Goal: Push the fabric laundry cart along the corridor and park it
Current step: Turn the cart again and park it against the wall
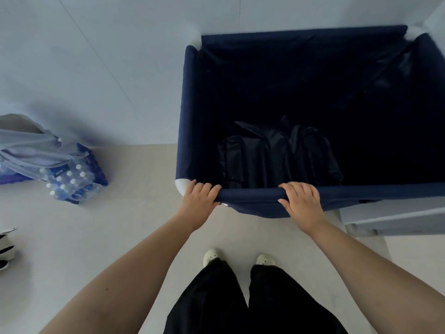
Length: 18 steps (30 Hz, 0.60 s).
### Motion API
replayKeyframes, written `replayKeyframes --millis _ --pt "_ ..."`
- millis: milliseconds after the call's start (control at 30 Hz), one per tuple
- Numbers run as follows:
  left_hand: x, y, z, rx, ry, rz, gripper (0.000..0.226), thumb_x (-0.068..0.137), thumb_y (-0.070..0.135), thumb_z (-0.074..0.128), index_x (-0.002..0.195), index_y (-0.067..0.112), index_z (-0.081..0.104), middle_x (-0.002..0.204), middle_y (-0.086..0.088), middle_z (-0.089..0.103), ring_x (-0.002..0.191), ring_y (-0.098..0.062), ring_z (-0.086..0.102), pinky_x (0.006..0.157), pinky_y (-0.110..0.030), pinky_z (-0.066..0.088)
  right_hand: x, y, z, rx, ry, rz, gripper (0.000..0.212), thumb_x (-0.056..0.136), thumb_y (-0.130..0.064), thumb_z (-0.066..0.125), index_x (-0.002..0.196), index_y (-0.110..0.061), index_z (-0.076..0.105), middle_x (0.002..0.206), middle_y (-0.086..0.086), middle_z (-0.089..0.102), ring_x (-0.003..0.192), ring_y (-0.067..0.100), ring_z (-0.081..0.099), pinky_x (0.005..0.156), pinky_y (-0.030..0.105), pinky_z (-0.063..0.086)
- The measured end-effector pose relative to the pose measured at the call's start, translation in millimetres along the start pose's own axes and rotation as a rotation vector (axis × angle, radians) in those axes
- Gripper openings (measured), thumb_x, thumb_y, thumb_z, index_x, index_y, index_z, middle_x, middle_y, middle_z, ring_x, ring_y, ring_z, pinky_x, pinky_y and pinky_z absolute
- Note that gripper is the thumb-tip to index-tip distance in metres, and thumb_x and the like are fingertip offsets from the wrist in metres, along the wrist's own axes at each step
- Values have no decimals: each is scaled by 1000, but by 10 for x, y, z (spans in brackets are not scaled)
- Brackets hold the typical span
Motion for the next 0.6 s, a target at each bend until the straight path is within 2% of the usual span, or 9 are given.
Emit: replayKeyframes --millis 67,200,400,600 --pt "38 -51 23 -13 -33 68 47 98 41 34 138 16 32 120 -4 54 106 -27 50 104 -39 30 -2 -18 -22 5 16 11 39 80 -25 70 113 -9 59 106 9 64 98 32 58 94 48 40" --pt "14 -63 23 -38 -57 110 47 99 36 33 141 17 26 124 -3 50 108 -26 47 102 -37 29 -15 -51 -25 14 -4 36 38 81 -25 69 114 -9 58 105 10 63 100 32 57 98 49 38" --pt "9 -58 4 -32 -99 78 47 99 35 33 141 19 24 127 -3 47 110 -26 44 103 -36 25 -14 -27 2 49 -72 50 38 87 -30 61 120 -13 54 112 8 59 108 29 51 104 44 30" --pt "37 45 32 34 -157 -37 47 98 33 35 140 17 21 127 -6 44 113 -28 42 112 -41 17 8 48 -4 87 -123 41 36 91 -35 53 123 -18 50 118 2 56 113 24 47 104 37 24"
Point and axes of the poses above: each hand's wrist, its own x-axis towards the middle knuckle, its own z-axis out of the palm, y = z × x, the point moved 6 cm from there along x, towards the middle knuckle
